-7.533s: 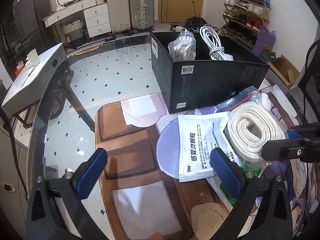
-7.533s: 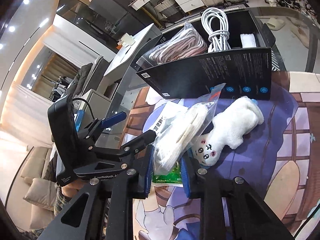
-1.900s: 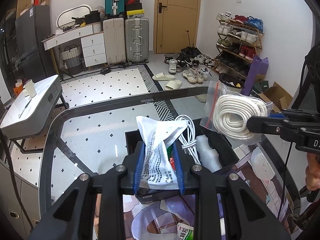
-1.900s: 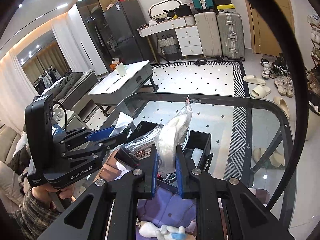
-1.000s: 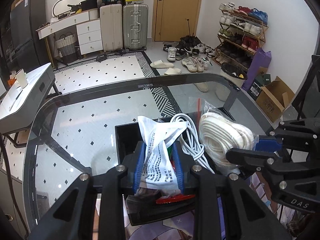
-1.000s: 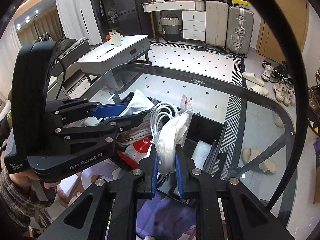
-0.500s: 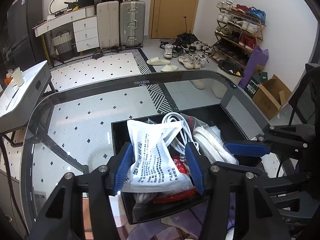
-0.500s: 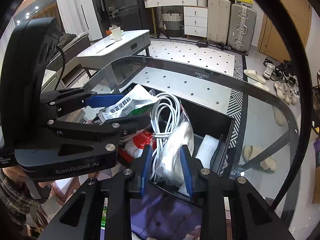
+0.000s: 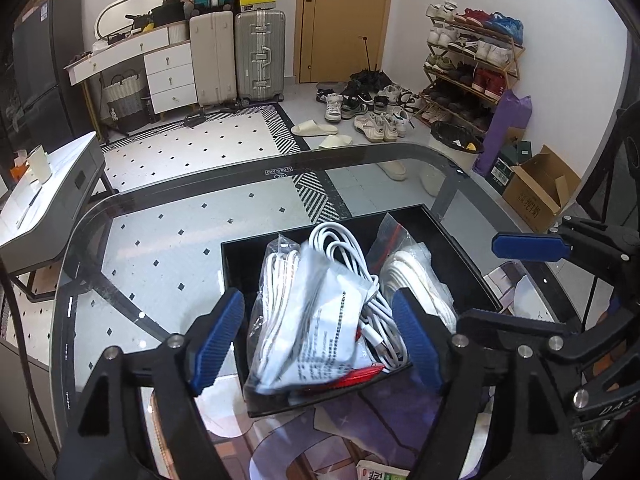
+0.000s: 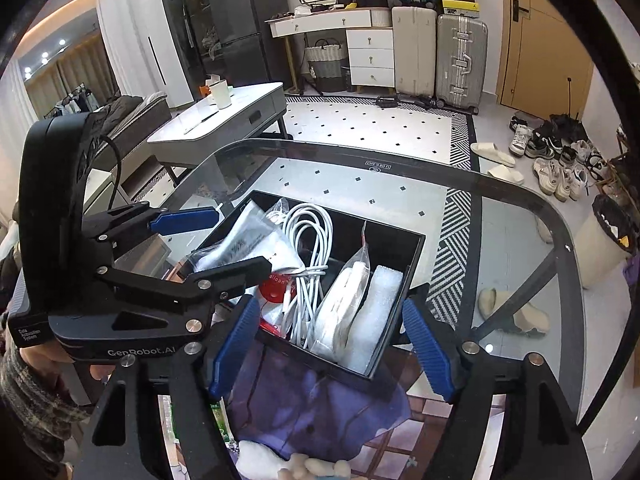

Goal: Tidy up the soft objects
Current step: 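Withdraw both tools from the box over the remaining items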

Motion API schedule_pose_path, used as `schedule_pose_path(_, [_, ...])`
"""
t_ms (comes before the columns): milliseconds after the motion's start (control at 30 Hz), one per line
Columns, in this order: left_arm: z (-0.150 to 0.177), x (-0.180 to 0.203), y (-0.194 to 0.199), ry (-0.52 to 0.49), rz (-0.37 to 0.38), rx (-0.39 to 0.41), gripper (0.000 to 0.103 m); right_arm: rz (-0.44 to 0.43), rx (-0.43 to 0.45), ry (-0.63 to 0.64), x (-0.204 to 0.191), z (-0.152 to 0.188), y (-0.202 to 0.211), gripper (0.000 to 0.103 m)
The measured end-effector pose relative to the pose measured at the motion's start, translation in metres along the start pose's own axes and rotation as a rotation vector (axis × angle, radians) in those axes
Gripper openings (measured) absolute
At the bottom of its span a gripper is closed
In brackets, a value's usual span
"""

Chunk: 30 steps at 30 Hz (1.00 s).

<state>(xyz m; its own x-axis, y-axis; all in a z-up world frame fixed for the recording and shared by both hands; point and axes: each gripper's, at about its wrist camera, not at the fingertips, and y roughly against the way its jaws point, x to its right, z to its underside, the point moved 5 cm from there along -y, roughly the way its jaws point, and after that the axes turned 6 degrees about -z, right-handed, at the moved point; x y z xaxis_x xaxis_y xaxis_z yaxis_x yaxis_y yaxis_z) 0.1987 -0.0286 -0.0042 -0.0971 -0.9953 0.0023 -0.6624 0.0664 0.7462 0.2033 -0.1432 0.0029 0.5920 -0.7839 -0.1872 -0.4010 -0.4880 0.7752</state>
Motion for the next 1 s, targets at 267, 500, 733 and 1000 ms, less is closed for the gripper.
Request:
schedule_pose_path(267, [0.005,0.003,0.013,0.008,0.014,0.01,0.093,-0.023,0.016,-0.032,0.001,0.01,0.015,0.095])
schedule_pose_path(500, [0.011,0.006,0.026,0.009,0.005,0.029,0.1,-0.06,0.017,-0.069,0.007,0.022,0.024,0.101])
schedule_pose_path(733, [0.02,0.0,0.033,0.013,-0.024,0.019,0.103,-0.081,-0.003,-0.072,0.012,0.041,0.03,0.102])
schedule_pose_path(1000, [0.036,0.001,0.039,0.001,-0.033,0.016,0.103,-0.113,-0.032,-0.051,0.019,0.063,0.028,0.102])
